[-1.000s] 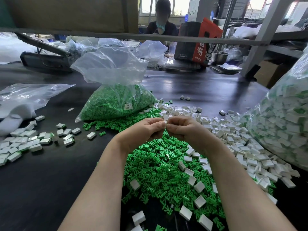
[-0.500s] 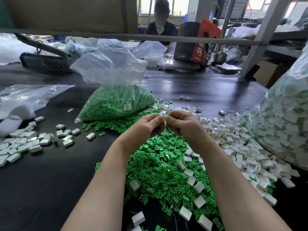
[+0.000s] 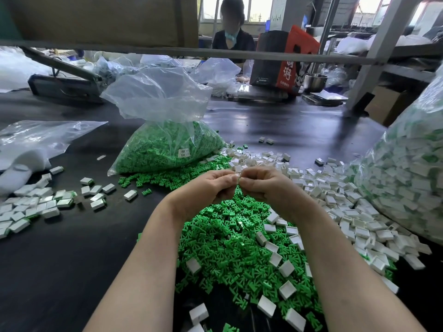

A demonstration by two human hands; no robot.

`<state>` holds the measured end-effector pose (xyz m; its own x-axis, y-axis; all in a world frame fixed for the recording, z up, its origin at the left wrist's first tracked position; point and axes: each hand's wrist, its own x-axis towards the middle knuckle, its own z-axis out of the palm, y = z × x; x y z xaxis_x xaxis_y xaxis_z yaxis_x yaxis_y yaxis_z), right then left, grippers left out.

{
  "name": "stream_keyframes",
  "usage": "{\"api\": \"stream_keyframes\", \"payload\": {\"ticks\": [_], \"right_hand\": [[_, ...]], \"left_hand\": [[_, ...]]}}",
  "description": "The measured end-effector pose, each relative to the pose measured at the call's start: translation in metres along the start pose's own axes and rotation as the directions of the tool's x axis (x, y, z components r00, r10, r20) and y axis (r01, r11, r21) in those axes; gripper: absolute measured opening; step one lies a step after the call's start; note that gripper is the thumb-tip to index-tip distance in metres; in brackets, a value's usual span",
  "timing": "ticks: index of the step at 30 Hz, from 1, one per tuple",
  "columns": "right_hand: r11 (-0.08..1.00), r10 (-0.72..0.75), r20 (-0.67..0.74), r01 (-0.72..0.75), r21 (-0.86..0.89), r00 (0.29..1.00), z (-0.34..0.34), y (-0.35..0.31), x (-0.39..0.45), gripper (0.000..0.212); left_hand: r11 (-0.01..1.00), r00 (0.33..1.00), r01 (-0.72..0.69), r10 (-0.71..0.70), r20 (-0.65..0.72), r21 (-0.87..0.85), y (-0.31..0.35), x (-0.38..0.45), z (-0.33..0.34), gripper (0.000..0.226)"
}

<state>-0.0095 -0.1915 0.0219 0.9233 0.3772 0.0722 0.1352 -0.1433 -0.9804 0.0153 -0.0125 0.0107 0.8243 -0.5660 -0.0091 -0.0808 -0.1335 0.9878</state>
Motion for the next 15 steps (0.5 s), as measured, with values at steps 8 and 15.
{"api": "stream_keyframes", "payload": {"ticks": [8, 15], "right_hand": [[0.999, -0.008, 0.014, 0.007, 0.04, 1.0, 0.0001, 0.0045, 0.0014, 0.01], [1.0, -0.006, 0.034, 0.006, 0.017, 0.999, -0.0029, 0.0087, 0.0024, 0.01]], "left_hand": [[1.0, 1.0, 0.01, -0.01, 0.006, 0.028, 0.002, -0.0016, -0.0001, 0.023], [0.997, 0.999, 0.015, -0.017, 0.028, 0.071, 0.0039, -0.0032, 0.0, 0.019]]}}
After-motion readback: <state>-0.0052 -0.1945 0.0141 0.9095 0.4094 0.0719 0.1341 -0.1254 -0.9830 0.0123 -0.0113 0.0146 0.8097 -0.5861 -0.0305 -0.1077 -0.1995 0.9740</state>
